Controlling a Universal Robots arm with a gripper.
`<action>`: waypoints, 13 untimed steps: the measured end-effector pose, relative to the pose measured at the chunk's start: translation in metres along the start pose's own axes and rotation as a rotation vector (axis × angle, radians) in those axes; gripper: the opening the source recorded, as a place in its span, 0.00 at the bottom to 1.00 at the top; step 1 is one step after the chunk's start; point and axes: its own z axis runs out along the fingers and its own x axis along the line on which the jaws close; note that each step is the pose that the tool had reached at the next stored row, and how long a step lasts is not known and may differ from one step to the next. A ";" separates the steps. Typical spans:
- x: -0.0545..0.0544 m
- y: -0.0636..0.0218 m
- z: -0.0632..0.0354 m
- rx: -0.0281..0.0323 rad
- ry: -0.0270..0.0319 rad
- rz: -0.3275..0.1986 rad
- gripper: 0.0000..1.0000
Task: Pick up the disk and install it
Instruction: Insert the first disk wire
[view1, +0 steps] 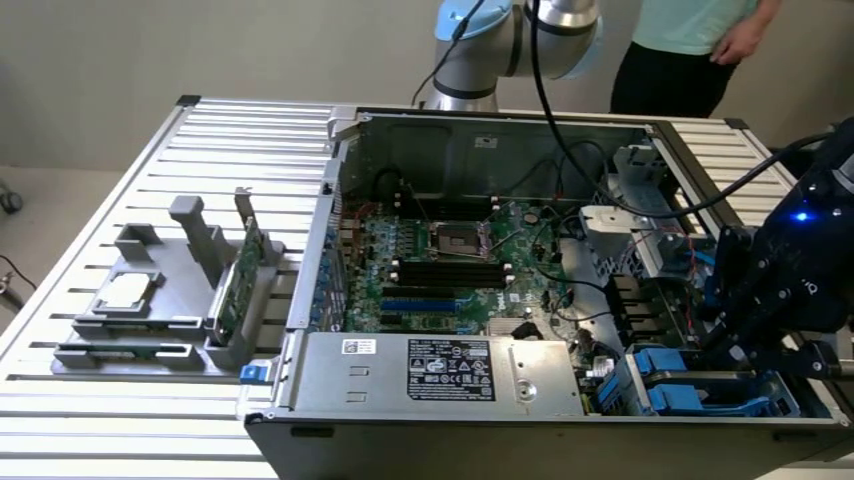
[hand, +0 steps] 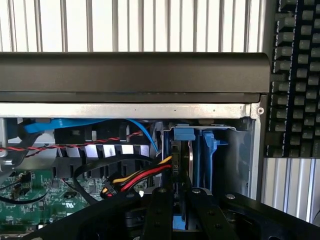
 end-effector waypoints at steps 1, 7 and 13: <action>0.000 0.0000 0.0002 0.0000 -0.0001 0.000 0.18; 0.000 0.0000 -0.0050 0.0000 -0.0027 0.000 0.25; 0.000 -0.0002 -0.0163 0.0008 -0.0046 0.001 0.25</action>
